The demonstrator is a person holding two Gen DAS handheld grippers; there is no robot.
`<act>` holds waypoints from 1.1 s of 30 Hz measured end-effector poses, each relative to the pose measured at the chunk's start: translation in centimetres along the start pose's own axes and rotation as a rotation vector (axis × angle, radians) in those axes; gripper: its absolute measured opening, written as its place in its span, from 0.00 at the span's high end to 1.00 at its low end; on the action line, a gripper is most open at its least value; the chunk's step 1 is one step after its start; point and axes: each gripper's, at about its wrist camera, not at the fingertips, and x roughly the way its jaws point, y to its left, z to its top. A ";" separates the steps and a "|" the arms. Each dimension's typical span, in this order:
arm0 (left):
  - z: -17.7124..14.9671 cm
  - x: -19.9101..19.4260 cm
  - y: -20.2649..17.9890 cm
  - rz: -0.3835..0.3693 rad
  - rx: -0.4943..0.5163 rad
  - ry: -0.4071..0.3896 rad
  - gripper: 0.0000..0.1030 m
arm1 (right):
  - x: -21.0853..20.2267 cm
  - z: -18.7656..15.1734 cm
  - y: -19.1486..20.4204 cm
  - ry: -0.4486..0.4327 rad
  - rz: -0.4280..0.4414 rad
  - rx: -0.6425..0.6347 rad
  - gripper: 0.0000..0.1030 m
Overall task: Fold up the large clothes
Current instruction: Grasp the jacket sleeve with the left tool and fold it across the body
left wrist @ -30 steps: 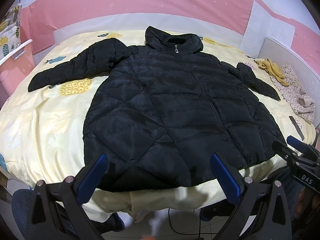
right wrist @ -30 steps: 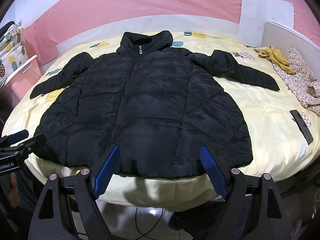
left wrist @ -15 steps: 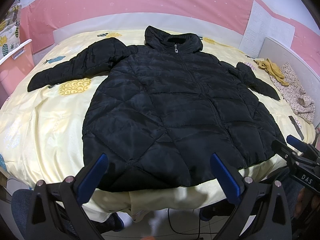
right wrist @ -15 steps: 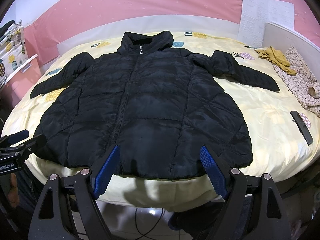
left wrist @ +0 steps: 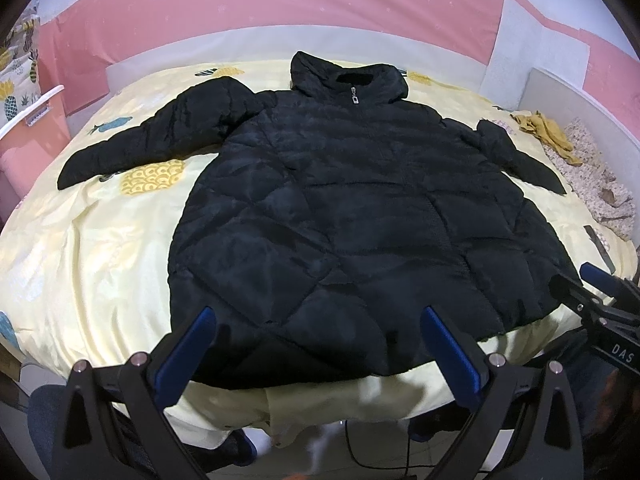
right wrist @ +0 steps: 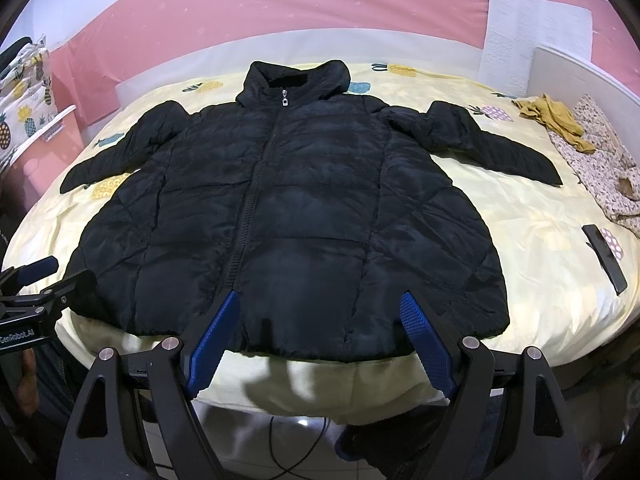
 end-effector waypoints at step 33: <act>13.5 11.7 26.5 0.140 -0.413 -0.051 0.00 | 12.2 13.5 10.4 -0.002 0.140 -0.293 0.20</act>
